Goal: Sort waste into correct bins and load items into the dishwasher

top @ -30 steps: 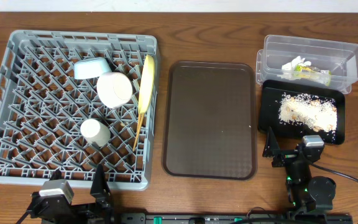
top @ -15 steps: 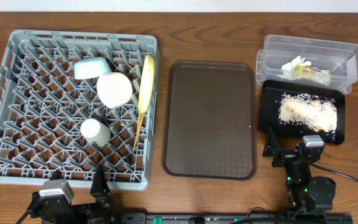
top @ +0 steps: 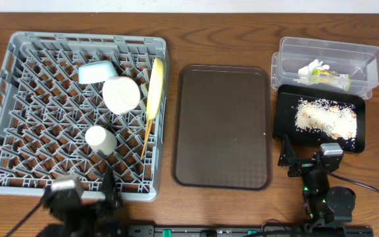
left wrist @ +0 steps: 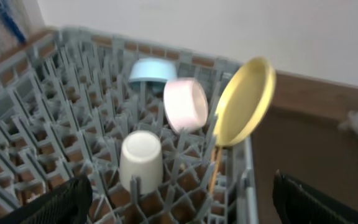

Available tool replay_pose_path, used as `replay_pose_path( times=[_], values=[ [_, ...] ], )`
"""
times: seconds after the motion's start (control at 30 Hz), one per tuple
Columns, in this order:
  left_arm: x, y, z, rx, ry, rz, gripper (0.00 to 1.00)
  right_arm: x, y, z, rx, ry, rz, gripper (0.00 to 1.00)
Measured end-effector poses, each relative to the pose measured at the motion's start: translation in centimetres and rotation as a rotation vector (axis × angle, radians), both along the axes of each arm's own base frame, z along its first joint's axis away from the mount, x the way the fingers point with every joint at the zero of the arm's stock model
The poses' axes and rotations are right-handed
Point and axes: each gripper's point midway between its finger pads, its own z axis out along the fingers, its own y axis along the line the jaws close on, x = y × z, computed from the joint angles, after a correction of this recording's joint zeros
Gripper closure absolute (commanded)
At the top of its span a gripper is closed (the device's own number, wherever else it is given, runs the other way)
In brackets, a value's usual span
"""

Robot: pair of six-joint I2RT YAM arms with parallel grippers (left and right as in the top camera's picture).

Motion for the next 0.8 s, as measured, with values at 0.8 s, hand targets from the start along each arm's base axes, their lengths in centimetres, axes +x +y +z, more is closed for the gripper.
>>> replay_pose_path(
  times=[0.8],
  values=[
    [10.2,1.0,-7.5,0.020,-0.311,-0.017,0.06,0.0,0.0,0.0,0.000,-0.001,0.003,0.01]
  ],
)
